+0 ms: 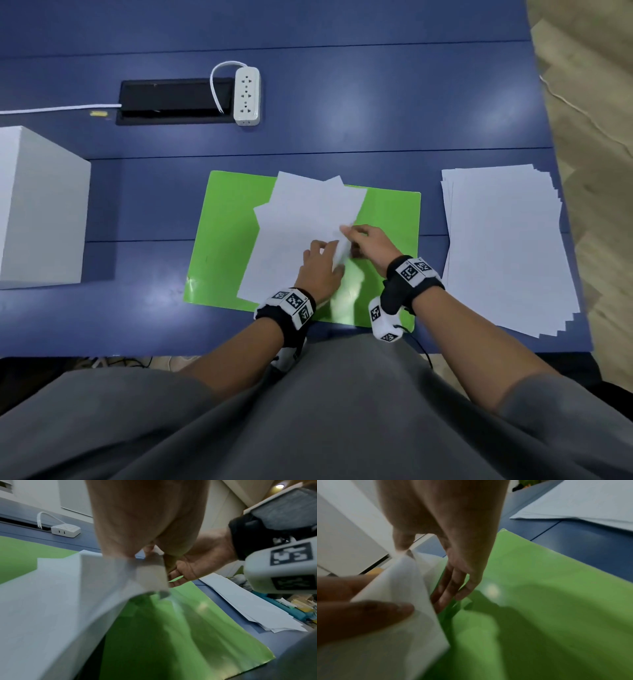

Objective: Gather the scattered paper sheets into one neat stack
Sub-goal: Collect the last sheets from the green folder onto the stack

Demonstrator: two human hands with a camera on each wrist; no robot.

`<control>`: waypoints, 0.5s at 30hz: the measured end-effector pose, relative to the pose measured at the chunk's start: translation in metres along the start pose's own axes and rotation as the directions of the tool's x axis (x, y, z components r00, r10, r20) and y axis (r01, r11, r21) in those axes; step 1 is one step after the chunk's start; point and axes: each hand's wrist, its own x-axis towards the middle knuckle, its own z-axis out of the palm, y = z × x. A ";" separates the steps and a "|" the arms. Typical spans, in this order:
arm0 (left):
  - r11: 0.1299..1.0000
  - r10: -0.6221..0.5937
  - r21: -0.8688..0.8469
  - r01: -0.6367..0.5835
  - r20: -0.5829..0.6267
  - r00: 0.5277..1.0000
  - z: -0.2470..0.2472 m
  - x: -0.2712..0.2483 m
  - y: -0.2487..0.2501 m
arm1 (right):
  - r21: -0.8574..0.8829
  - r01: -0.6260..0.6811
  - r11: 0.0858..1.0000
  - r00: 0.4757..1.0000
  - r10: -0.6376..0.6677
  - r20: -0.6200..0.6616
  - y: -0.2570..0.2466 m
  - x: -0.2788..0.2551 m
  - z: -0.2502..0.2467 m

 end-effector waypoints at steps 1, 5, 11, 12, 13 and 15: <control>1.000 -0.009 -0.017 0.010 0.037 0.999 0.000 -0.001 -0.001 | -0.065 -0.002 0.998 1.000 0.001 -0.012 0.001 0.004 -0.002; 0.998 -0.038 -0.047 0.040 0.042 0.998 -0.003 0.000 -0.010 | -0.283 0.027 0.959 0.997 -0.045 -0.058 0.007 0.009 -0.010; 0.981 -0.195 -0.046 0.190 -0.220 0.956 -0.030 0.019 -0.033 | -0.214 0.124 0.969 0.987 -0.144 -0.077 0.009 0.002 -0.027; 0.972 -0.237 -0.061 0.229 -0.271 0.933 -0.036 0.023 -0.038 | -0.189 0.130 0.973 0.986 -0.148 -0.080 0.009 0.002 -0.031; 0.959 -0.284 -0.091 0.269 -0.309 0.908 -0.042 0.026 -0.041 | -0.161 0.136 0.977 0.985 -0.151 -0.085 0.011 0.002 -0.034; 0.925 -0.377 -0.186 0.331 -0.338 0.863 -0.055 0.036 -0.049 | -0.114 0.152 0.982 0.981 -0.164 -0.100 0.013 0.003 -0.039</control>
